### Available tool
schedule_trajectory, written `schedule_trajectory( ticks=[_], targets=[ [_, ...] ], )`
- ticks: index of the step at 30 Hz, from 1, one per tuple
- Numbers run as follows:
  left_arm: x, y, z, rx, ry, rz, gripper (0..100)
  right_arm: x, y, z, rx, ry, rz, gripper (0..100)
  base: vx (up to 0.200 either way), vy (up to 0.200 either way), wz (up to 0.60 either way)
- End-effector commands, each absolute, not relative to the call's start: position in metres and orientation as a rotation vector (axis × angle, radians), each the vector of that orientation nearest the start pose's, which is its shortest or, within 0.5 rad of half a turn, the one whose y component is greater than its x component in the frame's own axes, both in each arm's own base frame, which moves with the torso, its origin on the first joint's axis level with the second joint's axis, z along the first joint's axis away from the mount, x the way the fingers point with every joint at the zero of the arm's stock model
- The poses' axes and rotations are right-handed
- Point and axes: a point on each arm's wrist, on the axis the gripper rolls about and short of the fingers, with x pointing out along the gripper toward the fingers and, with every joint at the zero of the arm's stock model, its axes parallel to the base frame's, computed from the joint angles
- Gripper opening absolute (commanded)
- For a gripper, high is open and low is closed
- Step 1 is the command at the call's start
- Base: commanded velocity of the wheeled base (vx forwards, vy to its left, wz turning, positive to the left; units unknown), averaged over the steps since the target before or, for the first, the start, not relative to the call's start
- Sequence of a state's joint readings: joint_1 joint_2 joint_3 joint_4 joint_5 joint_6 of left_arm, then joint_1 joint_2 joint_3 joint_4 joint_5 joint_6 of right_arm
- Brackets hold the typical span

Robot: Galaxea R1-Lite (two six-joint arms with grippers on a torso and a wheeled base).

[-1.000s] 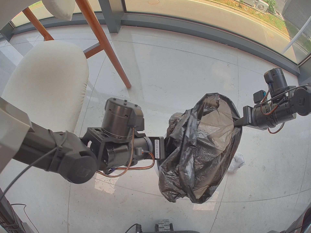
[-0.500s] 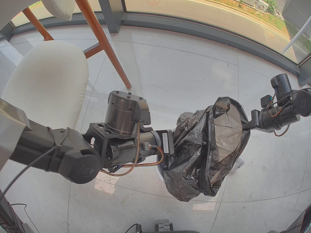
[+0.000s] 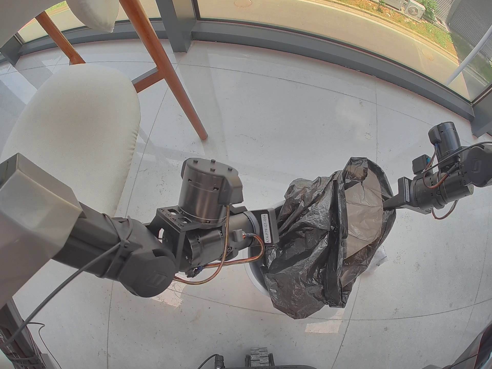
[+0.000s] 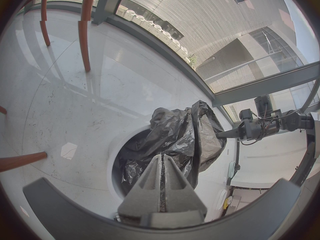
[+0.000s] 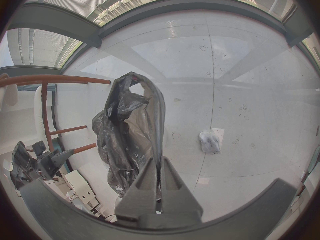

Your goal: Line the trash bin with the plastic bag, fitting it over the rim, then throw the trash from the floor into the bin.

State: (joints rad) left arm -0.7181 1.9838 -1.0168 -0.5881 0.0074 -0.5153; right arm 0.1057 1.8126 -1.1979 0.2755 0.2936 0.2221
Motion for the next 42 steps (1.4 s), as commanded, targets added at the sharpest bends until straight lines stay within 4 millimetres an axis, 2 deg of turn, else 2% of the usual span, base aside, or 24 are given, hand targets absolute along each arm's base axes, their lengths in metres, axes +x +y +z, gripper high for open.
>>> schedule_trajectory(
  ticks=[1, 4, 8, 11, 13, 14, 16, 24, 29, 32, 35, 42],
  targets=[
    [0.284, -0.243, 0.129, -0.360, 0.516, -0.586, 0, 0.324, 0.049, 0.170, 0.285, 0.942, 0.302, 0, 0.000, 0.000, 0.00],
    [0.282, -0.246, 0.133, -0.373, 0.493, -0.616, 0, 0.321, 0.057, 0.172, 0.284, 0.946, 0.339, 0, 0.000, 0.000, 0.00],
    [0.264, -0.268, 0.131, -0.356, 0.523, -0.720, 0, 0.312, 0.068, 0.182, 0.276, 0.932, 0.395, 0, 0.000, 0.000, 0.00],
    [0.262, -0.273, 0.132, -0.353, 0.519, -0.739, 0, 0.310, 0.069, 0.182, 0.274, 0.932, 0.398, 0, 0.000, 0.000, 0.00],
    [0.268, -0.282, 0.124, -0.343, 0.530, -0.745, 0, 0.310, 0.069, 0.182, 0.274, 0.932, 0.398, 0, 0.000, 0.000, 0.00],
    [0.268, -0.283, 0.124, -0.343, 0.531, -0.748, 100, 0.310, 0.069, 0.182, 0.274, 0.932, 0.398, 0, 0.000, 0.000, 0.00],
    [0.268, -0.298, 0.123, -0.342, 0.524, -0.777, 100, 0.308, 0.068, 0.185, 0.274, 0.920, 0.401, 0, 0.000, 0.000, 0.00],
    [0.283, -0.329, 0.140, -0.313, 0.581, -0.797, 100, 0.303, 0.067, 0.190, 0.274, 0.905, 0.405, 0, 0.000, 0.000, 0.00],
    [0.301, -0.350, 0.122, -0.230, 0.552, -0.823, 100, 0.302, 0.067, 0.190, 0.279, 0.905, 0.403, 0, 0.000, 0.000, 0.00],
    [0.304, -0.357, 0.120, -0.210, 0.542, -0.834, 100, 0.303, 0.069, 0.192, 0.299, 0.904, 0.399, 0, 0.000, 0.000, 0.00],
    [0.305, -0.367, 0.108, -0.188, 0.573, -0.839, 100, 0.302, 0.075, 0.194, 0.309, 0.903, 0.407, 0, 0.000, 0.000, 0.00],
    [0.314, -0.382, 0.108, -0.206, 0.534, -0.851, 100, 0.302, 0.077, 0.193, 0.310, 0.909, 0.412, 0, 0.000, 0.000, 0.00]
  ],
)
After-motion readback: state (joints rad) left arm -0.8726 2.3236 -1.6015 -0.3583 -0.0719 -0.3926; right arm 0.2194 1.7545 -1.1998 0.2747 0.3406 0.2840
